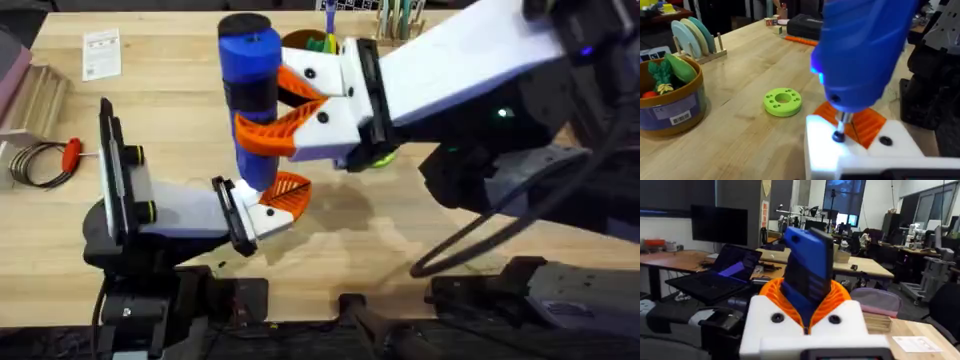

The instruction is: Pick up the gripper from the table and insert it into the empty holder that is missing its gripper. Then pick up a screw, insert it into the mounting hole, and use the screwdriver to tighten it. Finally, clean up the table by picking up the vegetable and placing it into the bucket.

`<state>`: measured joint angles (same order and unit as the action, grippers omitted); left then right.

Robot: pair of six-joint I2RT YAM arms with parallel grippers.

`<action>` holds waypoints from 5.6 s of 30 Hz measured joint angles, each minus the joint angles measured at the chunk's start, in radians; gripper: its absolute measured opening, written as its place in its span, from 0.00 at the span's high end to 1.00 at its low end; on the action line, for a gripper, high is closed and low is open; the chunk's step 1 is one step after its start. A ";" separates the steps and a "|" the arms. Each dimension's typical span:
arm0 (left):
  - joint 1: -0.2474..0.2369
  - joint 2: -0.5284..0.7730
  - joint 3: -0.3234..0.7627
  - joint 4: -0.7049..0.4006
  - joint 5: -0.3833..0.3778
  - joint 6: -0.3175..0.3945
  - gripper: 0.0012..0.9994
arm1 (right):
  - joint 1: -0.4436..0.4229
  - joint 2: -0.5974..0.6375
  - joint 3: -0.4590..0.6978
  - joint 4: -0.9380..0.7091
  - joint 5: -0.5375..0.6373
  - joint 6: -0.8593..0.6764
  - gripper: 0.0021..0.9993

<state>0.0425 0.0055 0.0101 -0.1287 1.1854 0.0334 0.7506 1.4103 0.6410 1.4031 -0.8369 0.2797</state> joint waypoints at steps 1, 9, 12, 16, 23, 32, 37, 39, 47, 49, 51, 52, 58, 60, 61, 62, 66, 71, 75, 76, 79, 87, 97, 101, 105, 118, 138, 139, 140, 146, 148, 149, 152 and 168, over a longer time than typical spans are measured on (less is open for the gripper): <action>0.000 0.000 0.000 0.000 0.000 0.000 0.99 | 0.000 0.007 0.006 0.002 0.001 0.000 0.98; 0.000 0.000 0.000 0.000 0.000 0.000 0.99 | 0.008 0.011 0.015 -0.001 -0.001 -0.001 0.98; 0.000 0.000 0.000 0.000 0.000 0.000 0.99 | 0.008 0.011 0.015 -0.003 -0.002 -0.001 0.98; 0.000 0.000 0.000 0.000 0.000 0.000 0.99 | 0.008 0.011 0.015 -0.009 -0.002 -0.001 0.98; 0.000 0.000 0.000 0.000 0.000 0.000 0.99 | 0.008 0.011 0.015 -0.014 -0.002 -0.001 0.98; 0.000 0.000 0.000 0.000 0.000 0.000 0.99 | 0.008 0.011 0.016 -0.020 -0.002 -0.004 0.98; 0.000 0.000 0.000 0.000 0.000 0.000 0.99 | 0.008 0.011 0.015 -0.020 -0.003 -0.004 0.98; 0.000 0.000 0.000 0.000 0.000 0.000 0.99 | 0.008 0.011 0.016 -0.020 -0.003 -0.004 0.98; 0.000 0.000 0.000 0.000 0.000 0.000 0.99 | 0.008 0.017 0.098 -0.045 -0.018 0.004 0.98; 0.000 0.000 0.000 0.000 0.000 0.000 0.99 | 0.007 0.017 0.181 -0.118 -0.019 0.004 0.98; 0.000 0.000 0.000 0.000 0.000 0.000 0.99 | 0.007 0.014 0.268 -0.223 -0.026 -0.003 0.98; 0.000 0.000 0.000 0.000 0.000 0.000 0.99 | 0.006 0.013 0.304 -0.274 -0.031 -0.010 0.98; 0.000 0.000 0.000 0.000 0.000 0.000 0.99 | -0.001 -0.010 0.520 -0.688 -0.063 -0.108 0.98; 0.000 0.000 0.000 0.000 0.000 0.000 0.99 | -0.014 -0.014 0.579 -0.848 -0.066 -0.144 0.98; 0.000 0.000 0.000 0.000 0.000 0.000 0.99 | -0.025 -0.014 0.611 -0.949 -0.062 -0.165 0.98; 0.000 0.000 0.000 0.000 0.000 0.000 0.99 | -0.039 -0.015 0.644 -1.055 -0.051 -0.186 0.98; 0.000 0.000 0.000 0.000 0.000 0.000 0.99 | -0.103 -0.014 0.758 -1.482 0.063 -0.293 0.98; 0.000 0.000 0.000 0.000 0.000 0.000 0.99 | -0.177 -0.014 0.886 -1.921 0.308 -0.437 0.98; 0.000 0.000 0.000 0.000 0.000 0.000 0.99 | -0.238 -0.014 0.945 -2.106 0.451 -0.568 0.98; 0.000 0.000 0.000 0.000 0.000 0.000 0.99 | -0.254 -0.014 0.950 -2.136 0.478 -0.606 0.98; 0.000 0.000 0.000 0.000 0.000 0.000 0.99 | -0.305 -0.014 0.952 -2.229 0.561 -0.756 0.98; 0.000 0.000 0.000 0.001 -0.001 0.000 0.99 | -0.431 0.102 0.956 -2.445 0.776 -1.213 0.98; 0.000 0.000 0.000 0.001 -0.003 0.000 0.99 | -0.538 0.453 0.958 -2.456 0.950 -1.415 0.98; 0.000 0.000 0.000 0.001 -0.003 0.000 0.99 | -0.564 0.551 0.955 -2.412 0.987 -1.455 0.98; 0.000 0.000 0.000 0.001 -0.003 0.000 0.99 | -0.588 0.582 0.919 -2.367 1.002 -1.475 0.98; 0.000 0.000 0.000 0.001 -0.003 0.000 0.99 | -0.608 0.570 0.866 -2.357 1.009 -1.441 0.02; 0.000 0.000 -0.001 0.086 -0.177 -0.074 0.01 | -0.496 -0.002 0.863 -2.238 1.008 -0.711 0.02; 0.000 0.000 0.002 0.070 -0.206 -0.083 0.01 | -0.495 -0.019 0.863 -2.266 1.008 -0.636 0.02; 0.000 0.000 0.009 0.046 -0.233 -0.091 0.01 | -0.494 -0.034 0.863 -2.295 1.006 -0.578 0.02; 0.000 0.133 0.247 -0.267 -0.449 -0.017 0.01 | -0.488 -0.162 0.804 -2.345 0.992 -0.332 0.02; 0.000 0.222 0.376 -0.376 -0.529 0.019 0.01 | -0.476 -0.232 0.718 -2.314 0.985 -0.288 0.02; 0.000 0.274 0.445 -0.435 -0.566 0.032 0.01 | -0.470 -0.268 0.668 -2.304 0.981 -0.270 0.02; 0.000 0.444 0.637 -0.575 -0.670 0.060 0.01 | -0.459 -0.368 0.528 -2.279 0.973 -0.228 0.02; -0.001 1.116 1.089 -0.860 -0.963 0.078 0.01 | -0.459 -0.736 0.254 -2.307 0.970 -0.125 0.02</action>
<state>0.0418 1.1210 1.0987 -0.9890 0.2222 0.1111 0.2916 0.6743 0.8955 -0.9041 0.1333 0.1547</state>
